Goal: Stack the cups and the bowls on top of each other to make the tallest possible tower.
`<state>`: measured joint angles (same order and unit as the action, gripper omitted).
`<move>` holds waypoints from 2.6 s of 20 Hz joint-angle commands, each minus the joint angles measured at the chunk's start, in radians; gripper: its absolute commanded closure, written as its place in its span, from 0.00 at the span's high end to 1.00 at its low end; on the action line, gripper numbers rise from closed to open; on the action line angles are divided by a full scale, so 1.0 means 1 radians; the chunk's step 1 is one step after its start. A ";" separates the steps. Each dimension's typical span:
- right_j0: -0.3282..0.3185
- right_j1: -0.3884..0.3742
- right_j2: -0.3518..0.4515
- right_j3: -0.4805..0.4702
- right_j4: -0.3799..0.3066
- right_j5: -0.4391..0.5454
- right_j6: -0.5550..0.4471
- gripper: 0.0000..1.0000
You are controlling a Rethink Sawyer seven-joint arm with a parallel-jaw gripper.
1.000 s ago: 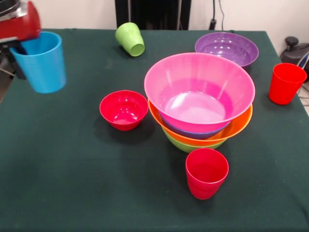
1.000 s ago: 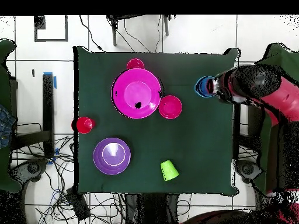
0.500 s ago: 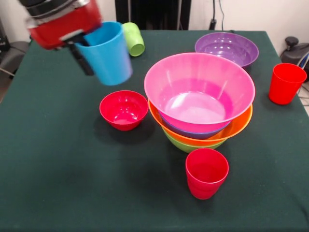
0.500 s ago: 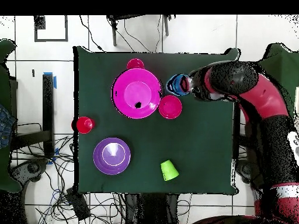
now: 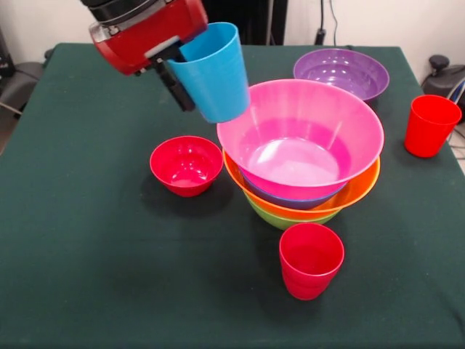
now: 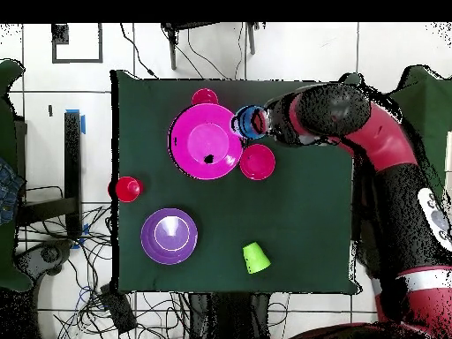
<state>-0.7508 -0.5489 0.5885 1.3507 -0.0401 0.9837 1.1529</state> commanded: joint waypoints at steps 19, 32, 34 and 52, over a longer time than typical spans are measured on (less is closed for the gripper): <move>0.135 0.147 -0.045 -0.009 -0.106 -0.185 0.069 0.00; 0.177 0.176 -0.121 -0.030 -0.140 -0.122 0.104 0.00; 0.193 0.177 -0.146 -0.047 -0.147 -0.082 0.111 0.00; 0.223 0.164 -0.190 -0.033 -0.106 0.002 0.119 0.00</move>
<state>-0.5576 -0.3887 0.4458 1.3298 -0.1264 0.9132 1.1529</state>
